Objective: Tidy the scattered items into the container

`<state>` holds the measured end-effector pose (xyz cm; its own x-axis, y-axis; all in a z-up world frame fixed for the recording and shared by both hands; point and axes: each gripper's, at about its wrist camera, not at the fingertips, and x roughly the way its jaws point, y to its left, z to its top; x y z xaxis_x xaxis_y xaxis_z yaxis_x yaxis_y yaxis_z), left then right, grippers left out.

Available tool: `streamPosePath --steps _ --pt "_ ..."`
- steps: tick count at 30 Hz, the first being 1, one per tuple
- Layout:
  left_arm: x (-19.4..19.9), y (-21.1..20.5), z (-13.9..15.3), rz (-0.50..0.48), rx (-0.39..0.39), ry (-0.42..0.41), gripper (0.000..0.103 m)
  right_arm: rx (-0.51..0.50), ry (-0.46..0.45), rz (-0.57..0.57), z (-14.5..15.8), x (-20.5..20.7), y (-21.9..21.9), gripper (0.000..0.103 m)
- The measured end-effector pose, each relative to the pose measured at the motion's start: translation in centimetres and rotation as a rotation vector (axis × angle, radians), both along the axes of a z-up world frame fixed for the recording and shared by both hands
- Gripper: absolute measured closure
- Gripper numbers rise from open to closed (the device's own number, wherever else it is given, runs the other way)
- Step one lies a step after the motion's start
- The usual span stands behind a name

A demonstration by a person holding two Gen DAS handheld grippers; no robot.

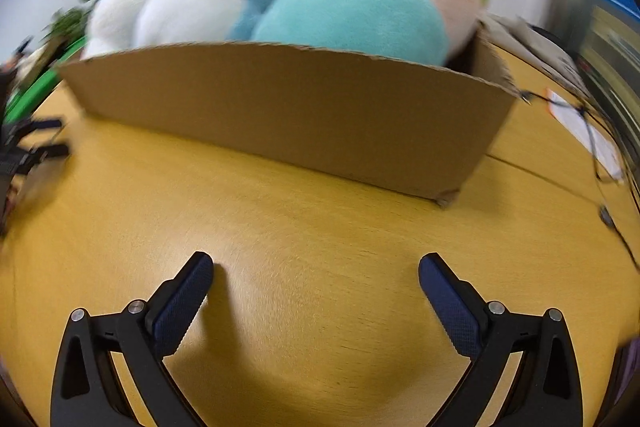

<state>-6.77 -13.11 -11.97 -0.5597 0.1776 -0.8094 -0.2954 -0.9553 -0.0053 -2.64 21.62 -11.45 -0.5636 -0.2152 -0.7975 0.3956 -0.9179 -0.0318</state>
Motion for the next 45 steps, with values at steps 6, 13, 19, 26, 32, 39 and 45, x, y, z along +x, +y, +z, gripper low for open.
streamPosePath --steps 6,13,19,26,32,39,45 --pt "0.9 -1.0 0.2 -0.114 0.0 0.0 0.0 0.0 -0.006 0.068 -0.1 -0.6 0.7 0.0" --pt "2.6 -4.3 0.6 -0.151 0.001 0.0 0.0 -0.005 -0.01 0.054 -0.3 -2.7 5.4 0.0" --pt "3.9 -4.2 1.7 -0.164 -0.001 0.0 0.0 -0.003 -0.01 0.051 -0.7 -3.5 6.9 0.0" --pt "4.3 -5.7 2.4 -0.197 -0.001 -0.001 0.0 -0.005 -0.013 0.129 -0.7 -4.9 10.0 0.0" --pt "4.9 -9.8 3.1 -0.209 -0.001 -0.001 0.0 -0.002 -0.01 0.191 -1.0 -4.1 12.0 0.0" --pt "5.7 -12.1 3.9 -0.107 -0.004 -0.001 0.0 0.0 -0.015 0.226 -0.9 -4.0 13.8 0.0" --pt "6.5 -11.5 4.2 -0.107 -0.004 -0.001 0.0 0.003 -0.014 0.229 -1.0 -3.9 14.5 0.0"
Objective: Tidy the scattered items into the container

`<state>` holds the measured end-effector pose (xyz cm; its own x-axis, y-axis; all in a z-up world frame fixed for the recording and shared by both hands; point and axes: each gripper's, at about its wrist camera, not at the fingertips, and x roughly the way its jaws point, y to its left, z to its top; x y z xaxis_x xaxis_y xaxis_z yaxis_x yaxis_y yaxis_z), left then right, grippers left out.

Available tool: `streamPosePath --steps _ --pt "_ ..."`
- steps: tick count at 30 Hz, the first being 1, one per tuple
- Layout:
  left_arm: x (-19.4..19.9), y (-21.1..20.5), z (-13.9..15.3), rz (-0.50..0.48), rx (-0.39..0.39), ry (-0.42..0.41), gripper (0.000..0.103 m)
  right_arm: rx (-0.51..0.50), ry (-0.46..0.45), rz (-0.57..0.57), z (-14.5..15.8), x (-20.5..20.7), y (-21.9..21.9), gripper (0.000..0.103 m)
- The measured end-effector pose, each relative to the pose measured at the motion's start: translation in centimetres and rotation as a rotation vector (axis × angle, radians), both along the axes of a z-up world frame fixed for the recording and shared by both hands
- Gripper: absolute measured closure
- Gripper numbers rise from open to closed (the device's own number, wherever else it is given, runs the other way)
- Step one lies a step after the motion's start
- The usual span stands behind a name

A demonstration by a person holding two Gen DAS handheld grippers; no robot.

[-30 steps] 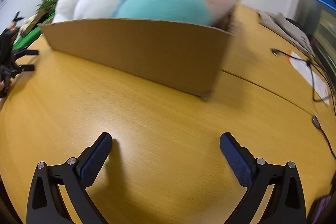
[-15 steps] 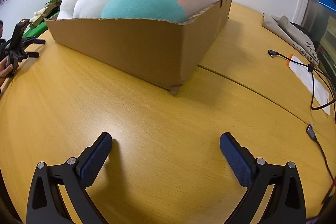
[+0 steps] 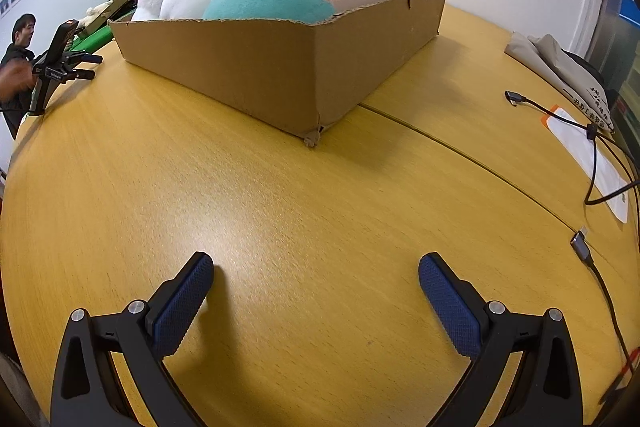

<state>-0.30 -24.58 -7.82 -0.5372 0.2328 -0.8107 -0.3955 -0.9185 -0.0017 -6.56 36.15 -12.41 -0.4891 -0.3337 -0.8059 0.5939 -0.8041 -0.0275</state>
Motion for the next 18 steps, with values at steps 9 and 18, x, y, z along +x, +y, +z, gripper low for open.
streamPosePath --steps 9,18 --pt "0.59 -0.71 -0.24 0.001 0.0 0.001 0.0 0.0 0.002 0.017 -0.09 0.52 0.11 0.0" --pt "0.99 -0.55 -0.3 0.001 0.0 0.001 0.0 0.0 0.001 0.017 -0.06 0.55 0.1 0.0"
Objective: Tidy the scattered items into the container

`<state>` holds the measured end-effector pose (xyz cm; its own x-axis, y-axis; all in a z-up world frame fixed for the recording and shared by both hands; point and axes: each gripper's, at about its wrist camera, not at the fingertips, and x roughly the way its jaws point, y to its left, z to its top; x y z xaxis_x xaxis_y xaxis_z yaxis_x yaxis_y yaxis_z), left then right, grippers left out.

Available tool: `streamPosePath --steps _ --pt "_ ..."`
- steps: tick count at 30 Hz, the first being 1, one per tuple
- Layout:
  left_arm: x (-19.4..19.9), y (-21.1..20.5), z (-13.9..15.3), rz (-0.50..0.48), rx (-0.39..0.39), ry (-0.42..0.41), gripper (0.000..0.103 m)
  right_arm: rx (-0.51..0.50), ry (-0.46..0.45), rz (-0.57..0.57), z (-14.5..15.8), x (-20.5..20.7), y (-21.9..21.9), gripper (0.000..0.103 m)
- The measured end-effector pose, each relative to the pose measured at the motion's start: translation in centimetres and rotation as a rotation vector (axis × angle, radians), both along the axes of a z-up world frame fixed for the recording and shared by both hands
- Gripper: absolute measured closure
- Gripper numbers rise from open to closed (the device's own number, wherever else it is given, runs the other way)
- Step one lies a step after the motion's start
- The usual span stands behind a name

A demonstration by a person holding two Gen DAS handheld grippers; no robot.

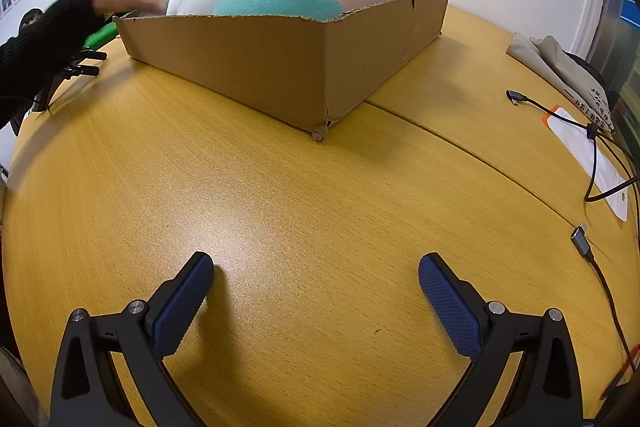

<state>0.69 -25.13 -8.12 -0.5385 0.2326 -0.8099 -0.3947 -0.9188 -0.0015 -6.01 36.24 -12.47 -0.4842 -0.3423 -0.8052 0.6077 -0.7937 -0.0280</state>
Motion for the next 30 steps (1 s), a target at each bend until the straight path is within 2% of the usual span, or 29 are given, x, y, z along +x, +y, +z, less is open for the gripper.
streamPosePath --steps 13,16,20,24,26,30 --pt "0.6 0.2 -0.3 0.0 0.0 0.001 0.0 -0.001 0.0 -0.006 0.0 0.1 -0.1 0.0" --pt "0.7 0.3 -0.3 0.0 0.0 0.001 0.0 -0.002 0.0 -0.036 0.0 0.0 -0.2 0.0" --pt "0.7 0.3 -0.4 0.0 0.0 0.001 0.0 -0.002 0.002 -0.197 0.0 -0.4 -1.2 0.0" --pt "0.6 0.4 -0.6 0.0 0.0 0.001 0.0 -0.001 0.005 -0.473 0.0 -1.4 -2.6 0.0" --pt "0.6 0.4 -0.6 0.0 0.0 0.001 0.0 0.0 0.005 -0.574 0.0 -1.7 -3.3 0.0" --pt "0.7 0.5 -0.7 0.0 -0.001 0.002 0.0 -0.001 0.004 -0.637 0.0 -1.9 -4.2 0.0"
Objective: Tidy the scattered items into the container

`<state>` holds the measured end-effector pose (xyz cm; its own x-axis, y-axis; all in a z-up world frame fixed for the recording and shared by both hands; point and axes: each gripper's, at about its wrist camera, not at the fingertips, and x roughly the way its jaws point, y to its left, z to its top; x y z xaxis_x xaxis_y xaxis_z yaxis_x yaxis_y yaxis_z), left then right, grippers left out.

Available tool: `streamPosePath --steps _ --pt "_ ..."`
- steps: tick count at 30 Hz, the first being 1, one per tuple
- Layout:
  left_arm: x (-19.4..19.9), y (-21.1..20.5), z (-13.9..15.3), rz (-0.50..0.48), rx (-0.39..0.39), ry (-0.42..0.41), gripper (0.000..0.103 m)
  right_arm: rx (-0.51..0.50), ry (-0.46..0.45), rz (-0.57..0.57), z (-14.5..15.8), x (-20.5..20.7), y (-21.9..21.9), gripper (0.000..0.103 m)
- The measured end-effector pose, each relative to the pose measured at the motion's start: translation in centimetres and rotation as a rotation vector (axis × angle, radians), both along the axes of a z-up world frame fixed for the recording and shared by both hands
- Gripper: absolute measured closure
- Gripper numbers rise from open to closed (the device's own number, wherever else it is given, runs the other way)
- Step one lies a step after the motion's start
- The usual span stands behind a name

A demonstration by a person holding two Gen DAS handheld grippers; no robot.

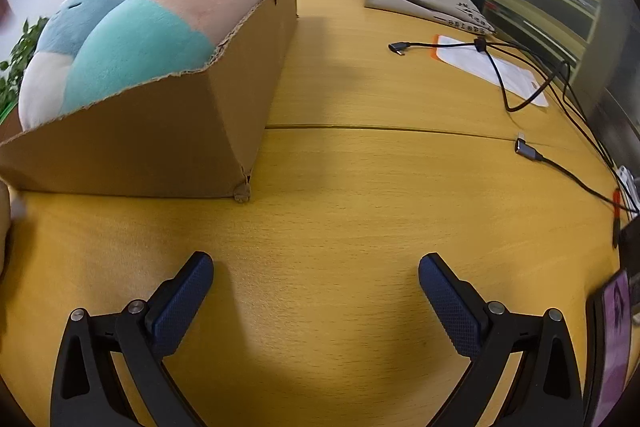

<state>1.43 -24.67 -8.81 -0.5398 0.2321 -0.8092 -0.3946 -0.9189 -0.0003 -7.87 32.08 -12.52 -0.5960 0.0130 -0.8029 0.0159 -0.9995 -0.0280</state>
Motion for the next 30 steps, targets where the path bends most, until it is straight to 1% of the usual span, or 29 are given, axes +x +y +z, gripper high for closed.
streamPosePath --steps 19,22,28,30 --pt "0.0 0.1 -0.3 0.0 0.0 0.001 0.0 -0.006 -0.002 0.002 0.2 -0.1 -0.5 0.0" --pt "0.0 0.0 -0.4 0.0 0.0 0.001 0.0 -0.008 -0.001 0.081 0.3 -0.7 0.0 0.0" --pt "0.0 0.0 -0.4 -0.001 0.0 0.001 0.0 -0.001 -0.011 0.286 0.3 -2.0 0.5 0.0" --pt "-0.2 0.1 -0.5 0.0 0.0 0.001 0.0 0.0 -0.017 0.339 0.4 -2.2 0.4 0.0"
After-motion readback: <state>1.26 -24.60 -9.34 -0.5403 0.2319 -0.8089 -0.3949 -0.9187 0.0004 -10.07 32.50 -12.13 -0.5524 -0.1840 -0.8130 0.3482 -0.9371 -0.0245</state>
